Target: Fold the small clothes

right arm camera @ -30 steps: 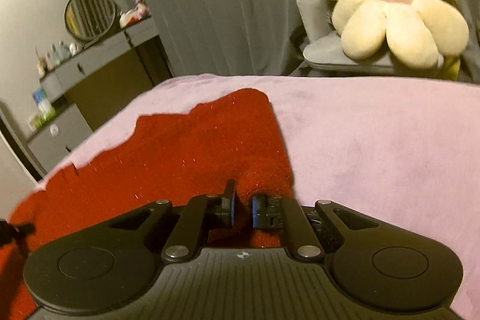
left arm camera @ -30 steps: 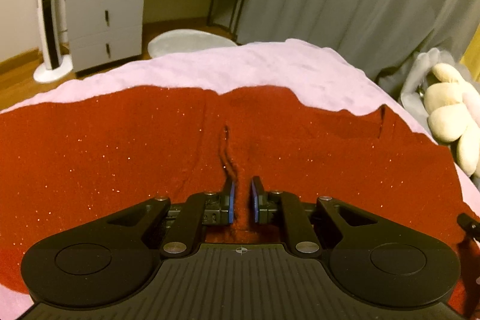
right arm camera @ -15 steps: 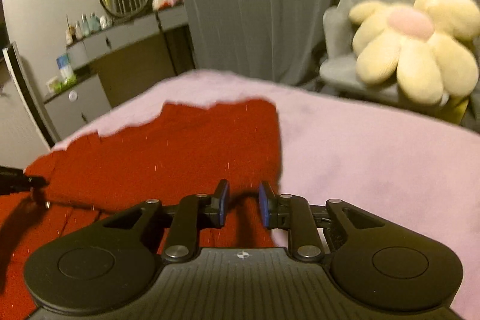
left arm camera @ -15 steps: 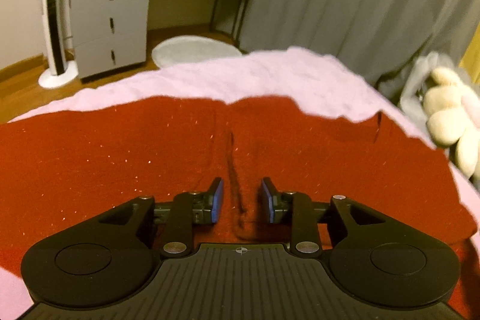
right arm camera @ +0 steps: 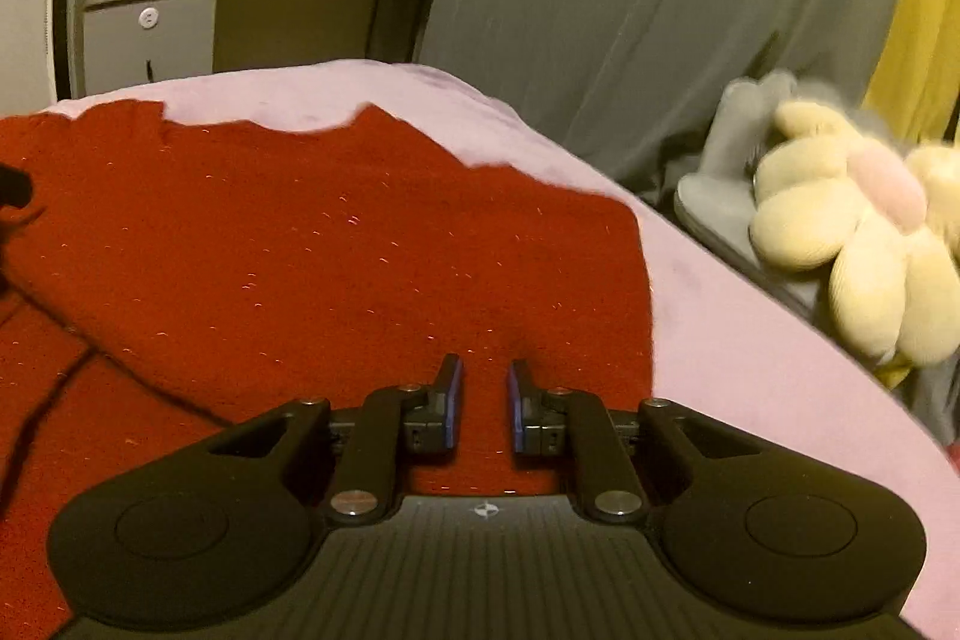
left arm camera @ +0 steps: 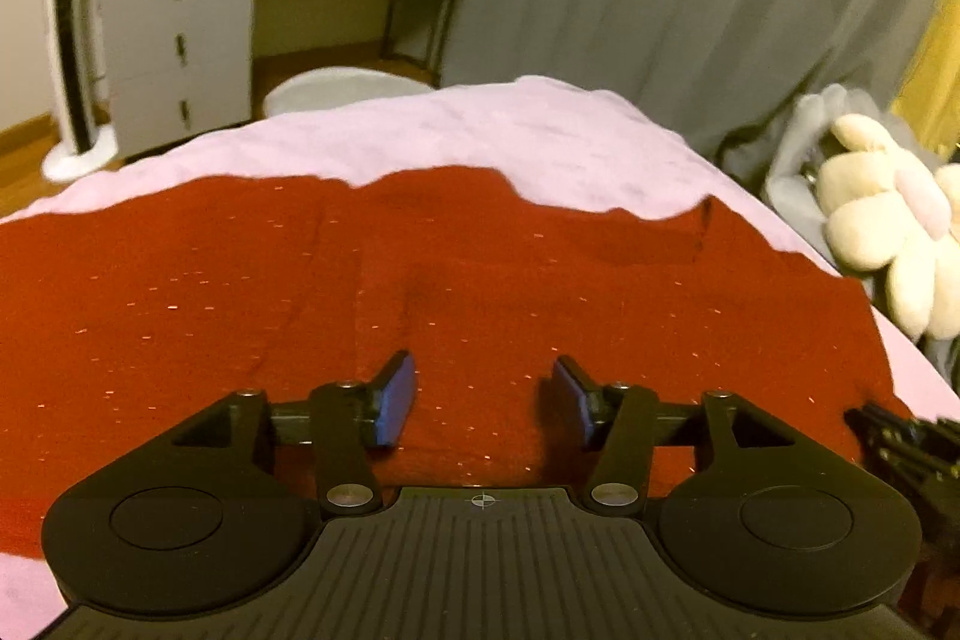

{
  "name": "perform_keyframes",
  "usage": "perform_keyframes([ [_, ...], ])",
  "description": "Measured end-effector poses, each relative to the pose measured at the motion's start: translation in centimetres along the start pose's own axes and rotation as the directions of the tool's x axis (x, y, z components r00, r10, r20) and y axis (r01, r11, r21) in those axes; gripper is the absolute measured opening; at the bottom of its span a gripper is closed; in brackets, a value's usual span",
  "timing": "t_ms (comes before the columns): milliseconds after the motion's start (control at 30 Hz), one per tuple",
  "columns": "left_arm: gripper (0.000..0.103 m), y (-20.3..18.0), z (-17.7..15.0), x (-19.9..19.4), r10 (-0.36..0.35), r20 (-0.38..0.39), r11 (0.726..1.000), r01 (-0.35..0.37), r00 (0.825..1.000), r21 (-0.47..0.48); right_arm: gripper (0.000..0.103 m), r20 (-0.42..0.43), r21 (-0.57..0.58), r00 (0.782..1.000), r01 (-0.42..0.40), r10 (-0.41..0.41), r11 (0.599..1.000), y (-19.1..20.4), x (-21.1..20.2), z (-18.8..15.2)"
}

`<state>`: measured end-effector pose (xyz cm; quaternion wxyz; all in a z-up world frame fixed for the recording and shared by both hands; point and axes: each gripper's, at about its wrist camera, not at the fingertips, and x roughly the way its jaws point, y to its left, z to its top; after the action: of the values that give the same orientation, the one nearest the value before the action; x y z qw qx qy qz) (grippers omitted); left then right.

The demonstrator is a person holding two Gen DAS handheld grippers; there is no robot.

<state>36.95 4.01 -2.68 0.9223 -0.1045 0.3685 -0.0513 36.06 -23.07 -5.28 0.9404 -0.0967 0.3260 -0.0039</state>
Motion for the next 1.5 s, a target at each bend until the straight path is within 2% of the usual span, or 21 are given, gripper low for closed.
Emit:
perform_keyframes([
  [100,0.064,-0.4,-0.4,0.0,-0.003,0.001,1.000,0.003,1.000,0.031,0.004,-0.014,-0.021,0.998,0.063,-0.063,0.998,-0.4,0.3,0.4],
  [200,0.065,0.4,-0.6,-0.3,-0.023,0.004,1.000,0.023,1.000,0.005,0.004,-0.019,-0.004,0.998,0.063,-0.063,0.998,-0.3,-0.1,0.2],
  [233,0.070,0.7,-0.6,-0.5,-0.040,0.006,0.999,0.040,0.999,-0.013,0.006,-0.014,-0.008,0.998,0.064,-0.064,0.998,-0.1,-0.6,0.3],
  [300,0.084,1.7,-0.6,-1.0,-0.080,0.015,0.995,0.081,0.997,-0.061,0.011,0.016,0.009,0.999,0.043,-0.044,0.999,0.2,-2.3,0.1],
  [333,0.097,1.9,-0.7,-1.2,-0.085,0.017,0.993,0.086,0.996,-0.075,0.022,0.043,0.018,0.998,0.035,-0.036,0.999,0.4,-3.2,-0.2],
  [400,0.098,2.8,-0.8,-1.4,-0.066,0.003,0.992,0.066,0.998,-0.112,0.040,0.071,0.017,0.997,0.024,-0.025,1.000,0.6,-3.7,-1.1],
  [467,0.098,4.3,-1.1,-1.9,-0.065,-0.009,0.985,0.062,0.998,-0.162,0.039,0.054,-0.016,0.998,0.032,-0.032,0.999,1.2,-3.1,-2.0],
  [567,0.098,8.0,-1.6,-4.4,-0.097,0.044,0.963,0.105,0.994,-0.247,0.040,0.039,0.019,0.998,0.051,-0.052,0.999,1.3,-3.8,-1.1],
  [700,0.098,15.8,-2.8,-9.3,0.027,0.118,0.936,0.016,0.993,-0.353,0.050,0.074,0.099,0.997,-0.026,0.019,0.995,1.1,-7.5,-1.8],
  [800,0.098,23.0,-3.8,-13.0,0.171,0.147,0.884,-0.086,0.974,-0.459,0.053,0.080,0.127,0.995,-0.067,0.057,0.990,1.5,-10.2,-4.0],
  [867,0.089,27.3,-4.6,-14.8,0.255,0.131,0.828,-0.146,0.958,-0.542,0.053,0.081,0.163,0.993,-0.097,0.084,0.982,1.8,-11.7,-5.6],
  [967,0.064,32.8,-6.1,-17.0,0.266,0.152,0.740,-0.101,0.952,-0.665,0.053,0.039,0.166,0.992,-0.121,0.116,0.979,2.7,-12.2,-6.5],
  [1100,0.054,36.7,-6.8,-18.3,0.269,0.189,0.631,-0.025,0.944,-0.775,0.053,0.020,0.168,0.992,-0.129,0.127,0.977,3.8,-12.7,-6.2],
  [1133,0.055,37.3,-7.1,-18.7,0.272,0.211,0.602,0.005,0.939,-0.799,0.053,0.022,0.183,0.991,-0.131,0.129,0.974,4.0,-13.1,-6.2],
  [1167,0.061,37.9,-7.3,-19.1,0.289,0.220,0.590,0.008,0.932,-0.807,0.053,0.025,0.195,0.991,-0.133,0.131,0.972,4.1,-13.3,-6.1],
  [1200,0.065,38.3,-7.3,-19.3,0.346,0.181,0.573,-0.055,0.921,-0.818,0.053,0.027,0.209,0.991,-0.131,0.128,0.969,4.2,-13.6,-6.0],
  [1233,0.065,39.2,-7.5,-19.2,0.387,0.146,0.558,-0.106,0.910,-0.823,0.053,0.029,0.220,0.992,-0.130,0.127,0.967,4.2,-13.9,-6.1],
  [1267,0.065,39.8,-7.9,-19.2,0.397,0.146,0.555,-0.110,0.906,-0.825,0.053,0.028,0.229,0.992,-0.129,0.126,0.965,4.3,-14.1,-6.1],
  [1300,0.065,40.4,-8.3,-19.0,0.369,0.164,0.546,-0.071,0.915,-0.835,0.053,0.027,0.234,0.992,-0.129,0.126,0.964,4.4,-14.2,-6.2],
  [1367,0.061,41.3,-8.3,-18.8,0.350,0.192,0.528,-0.023,0.917,-0.849,0.053,0.014,0.237,0.992,-0.128,0.128,0.963,4.8,-14.2,-6.4],
  [1500,0.053,42.1,-6.5,-18.4,0.374,0.187,0.550,-0.055,0.908,-0.834,0.053,-0.004,0.220,0.991,-0.127,0.131,0.967,5.7,-14.2,-6.7],
])
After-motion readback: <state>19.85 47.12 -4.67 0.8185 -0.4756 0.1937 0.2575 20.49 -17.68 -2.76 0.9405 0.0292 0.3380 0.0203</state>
